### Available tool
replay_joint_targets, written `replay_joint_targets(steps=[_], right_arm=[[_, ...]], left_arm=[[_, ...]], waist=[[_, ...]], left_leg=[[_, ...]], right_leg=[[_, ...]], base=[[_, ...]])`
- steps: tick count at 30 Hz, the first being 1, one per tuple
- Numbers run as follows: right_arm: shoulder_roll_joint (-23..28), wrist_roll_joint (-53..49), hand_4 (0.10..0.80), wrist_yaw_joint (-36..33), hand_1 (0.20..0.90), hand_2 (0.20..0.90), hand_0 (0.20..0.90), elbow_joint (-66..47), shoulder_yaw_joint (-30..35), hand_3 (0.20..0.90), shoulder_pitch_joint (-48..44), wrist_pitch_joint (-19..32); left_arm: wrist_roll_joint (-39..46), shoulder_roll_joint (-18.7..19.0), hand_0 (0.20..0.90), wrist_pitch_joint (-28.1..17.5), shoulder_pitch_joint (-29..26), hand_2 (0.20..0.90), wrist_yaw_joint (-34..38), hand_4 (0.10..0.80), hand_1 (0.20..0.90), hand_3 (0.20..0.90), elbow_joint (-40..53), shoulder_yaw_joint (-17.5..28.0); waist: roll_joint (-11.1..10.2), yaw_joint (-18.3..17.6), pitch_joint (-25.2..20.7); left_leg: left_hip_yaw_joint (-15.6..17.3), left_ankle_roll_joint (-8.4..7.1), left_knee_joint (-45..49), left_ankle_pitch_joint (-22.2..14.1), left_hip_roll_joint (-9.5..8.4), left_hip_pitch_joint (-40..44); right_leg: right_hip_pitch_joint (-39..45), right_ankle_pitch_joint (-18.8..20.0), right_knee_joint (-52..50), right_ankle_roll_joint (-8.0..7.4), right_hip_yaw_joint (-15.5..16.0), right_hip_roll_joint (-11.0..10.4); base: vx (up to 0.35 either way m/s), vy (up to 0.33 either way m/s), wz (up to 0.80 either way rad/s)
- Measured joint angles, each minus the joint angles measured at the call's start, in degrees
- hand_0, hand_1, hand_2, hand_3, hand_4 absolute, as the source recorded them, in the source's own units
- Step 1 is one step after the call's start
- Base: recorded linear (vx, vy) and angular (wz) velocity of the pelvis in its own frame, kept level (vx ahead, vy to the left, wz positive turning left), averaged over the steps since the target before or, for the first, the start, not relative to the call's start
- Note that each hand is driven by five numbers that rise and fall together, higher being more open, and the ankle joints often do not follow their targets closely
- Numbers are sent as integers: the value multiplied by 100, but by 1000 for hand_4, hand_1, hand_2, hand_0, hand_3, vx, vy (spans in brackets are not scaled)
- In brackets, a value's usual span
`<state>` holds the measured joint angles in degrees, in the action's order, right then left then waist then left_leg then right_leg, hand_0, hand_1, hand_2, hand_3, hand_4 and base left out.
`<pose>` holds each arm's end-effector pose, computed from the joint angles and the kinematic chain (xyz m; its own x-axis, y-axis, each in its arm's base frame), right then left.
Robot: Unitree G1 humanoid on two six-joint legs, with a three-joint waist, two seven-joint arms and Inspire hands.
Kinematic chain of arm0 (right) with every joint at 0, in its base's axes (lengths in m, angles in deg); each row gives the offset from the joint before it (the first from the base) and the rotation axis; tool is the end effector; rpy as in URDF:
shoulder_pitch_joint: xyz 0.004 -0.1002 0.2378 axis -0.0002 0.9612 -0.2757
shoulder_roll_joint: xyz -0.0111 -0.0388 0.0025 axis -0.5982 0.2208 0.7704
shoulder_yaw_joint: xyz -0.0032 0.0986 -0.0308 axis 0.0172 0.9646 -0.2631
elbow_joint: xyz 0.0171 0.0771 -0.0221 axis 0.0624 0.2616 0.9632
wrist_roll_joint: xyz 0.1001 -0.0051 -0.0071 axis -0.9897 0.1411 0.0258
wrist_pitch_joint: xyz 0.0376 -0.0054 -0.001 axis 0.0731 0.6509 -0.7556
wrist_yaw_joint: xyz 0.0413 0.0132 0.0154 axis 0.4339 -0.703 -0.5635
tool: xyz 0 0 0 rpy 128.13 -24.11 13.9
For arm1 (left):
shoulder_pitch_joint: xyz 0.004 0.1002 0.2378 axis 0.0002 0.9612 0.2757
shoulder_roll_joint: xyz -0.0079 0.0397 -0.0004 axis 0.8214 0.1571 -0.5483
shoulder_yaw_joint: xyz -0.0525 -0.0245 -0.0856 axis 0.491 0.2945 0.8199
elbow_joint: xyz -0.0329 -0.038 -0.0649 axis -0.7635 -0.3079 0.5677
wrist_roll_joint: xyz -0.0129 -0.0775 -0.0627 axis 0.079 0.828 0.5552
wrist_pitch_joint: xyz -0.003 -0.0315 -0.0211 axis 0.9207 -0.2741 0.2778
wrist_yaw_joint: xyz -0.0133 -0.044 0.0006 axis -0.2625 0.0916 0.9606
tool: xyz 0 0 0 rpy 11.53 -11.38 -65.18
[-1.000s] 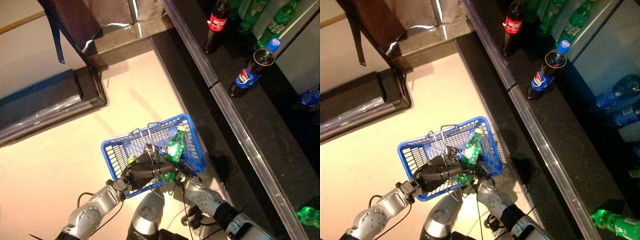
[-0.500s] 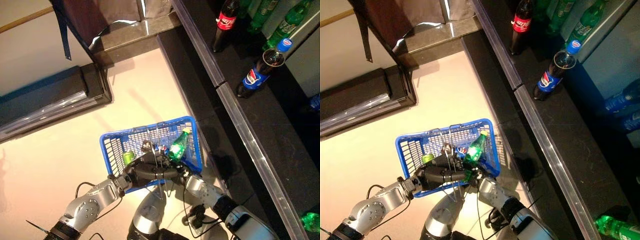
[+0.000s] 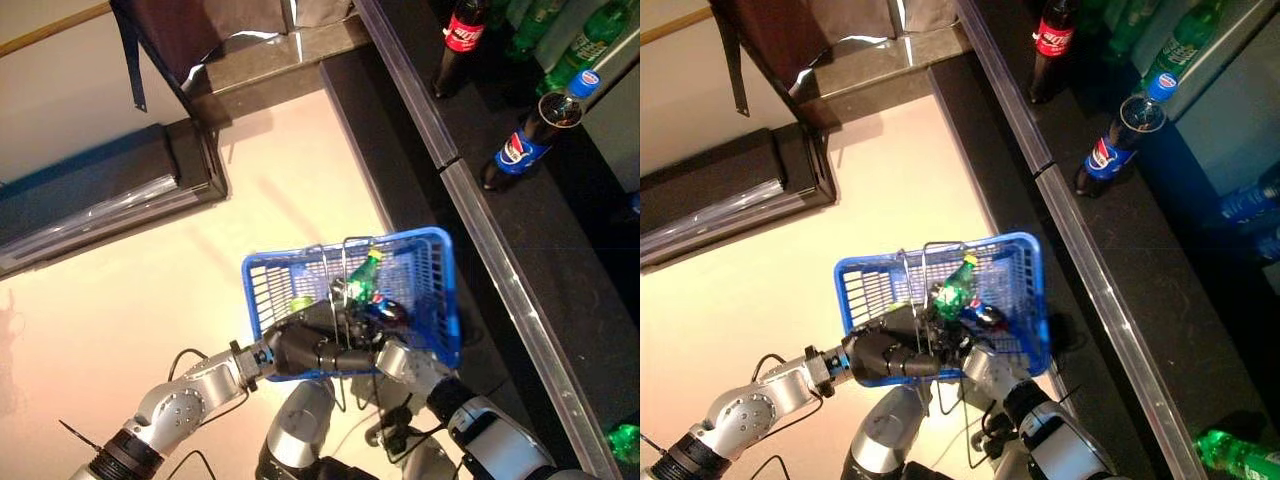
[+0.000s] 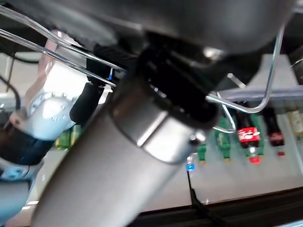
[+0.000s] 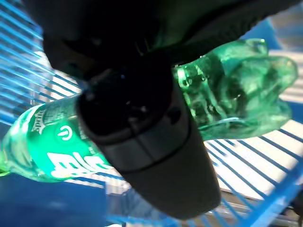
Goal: Pick up the drink and place into the basket.
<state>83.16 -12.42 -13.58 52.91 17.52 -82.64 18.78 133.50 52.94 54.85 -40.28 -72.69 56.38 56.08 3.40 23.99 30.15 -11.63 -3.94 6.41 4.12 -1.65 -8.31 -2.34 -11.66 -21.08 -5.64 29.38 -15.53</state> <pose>0.2571 -0.0891 -0.0067 0.6730 0.3722 -0.6391 0.0650 0.8310 0.5524 0.1973 0.1733 0.0643 0.4836 -0.8753 0.0056 0.6735 0.3680 -0.6410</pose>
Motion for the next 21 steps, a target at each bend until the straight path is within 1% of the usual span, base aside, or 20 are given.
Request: replay_joint_targets(steps=[1,2,3,4,5,6,10,12,13,14,21], right_arm=[[0,5,166,21,356,356,356,-1,-1,266,-7,-33],[1,19,427,41,580,580,580,16,-7,527,-11,-70],[-1,19,800,55,900,900,900,74,-1,900,-44,-97],[-2,20,800,66,900,900,900,126,14,900,-57,-111],[-4,23,800,88,900,900,900,226,31,900,-100,-120],[-1,24,800,88,900,900,900,262,37,900,-131,-131],[-1,135,800,114,900,900,900,459,58,900,-255,-127],[2,134,800,133,900,900,900,497,75,900,-274,-122],[-2,134,800,138,900,900,900,497,67,900,-275,-117],[-3,141,800,150,900,900,900,497,68,900,-276,-103],[-172,130,800,193,900,900,900,480,89,900,-270,-16]], left_arm=[[0,-9,300,2,-5,300,-20,100,300,200,8,0],[0,-18,300,32,-53,300,-29,100,300,200,11,-39],[0,-30,300,65,-83,300,-40,100,300,200,12,-65],[0,-39,300,84,-98,300,-40,100,300,200,12,-72],[0,-40,300,120,-120,300,-41,100,300,200,14,-84],[0,-44,300,122,-130,300,-42,100,300,200,15,-85],[0,-102,300,219,-191,300,-45,100,300,200,17,-104],[0,-92,300,229,-192,300,-45,100,300,200,19,-111],[0,-92,300,229,-192,300,-45,100,300,200,18,-111],[0,-74,300,230,-192,300,-45,100,300,200,18,-111],[0,33,300,236,-192,300,-41,100,300,200,15,-71]], waist=[[1,-1,1],[2,0,3],[5,12,5],[5,6,6],[4,11,6],[4,15,8],[2,-1,8],[-1,14,9],[-1,14,9],[-1,24,10],[-2,60,10]], left_leg=[[-2,-8,16,-21,6,-24],[-1,-7,77,-22,-1,-81],[1,-12,88,-40,1,-88],[-3,-12,87,-44,-1,-81],[-1,-11,101,-43,-7,-80],[0,-11,111,-45,-2,-82],[-5,-12,181,-67,-5,-65],[-8,-15,221,-101,0,-67],[-7,-12,262,-97,-12,-75],[-8,-9,272,-101,-13,-71],[-6,-8,284,-100,-19,-79]], right_leg=[[-13,-5,3,4,8,-34],[-53,-2,-23,6,11,5],[-76,-15,-57,14,5,5],[-58,-27,-82,7,19,-49],[-63,-31,-70,14,10,-8],[-57,-32,-77,16,11,-28],[0,-36,-96,22,32,5],[20,-65,-102,25,41,-43],[19,-52,-118,25,35,-12],[32,-54,-120,33,42,-48],[27,-52,-121,32,32,-48]], base=[[40,-32,1],[49,-34,-1],[46,-29,2],[125,-68,0],[0,0,0],[116,-62,1],[25,-16,3],[37,-25,2],[-36,27,1],[37,-15,2],[0,0,0]])
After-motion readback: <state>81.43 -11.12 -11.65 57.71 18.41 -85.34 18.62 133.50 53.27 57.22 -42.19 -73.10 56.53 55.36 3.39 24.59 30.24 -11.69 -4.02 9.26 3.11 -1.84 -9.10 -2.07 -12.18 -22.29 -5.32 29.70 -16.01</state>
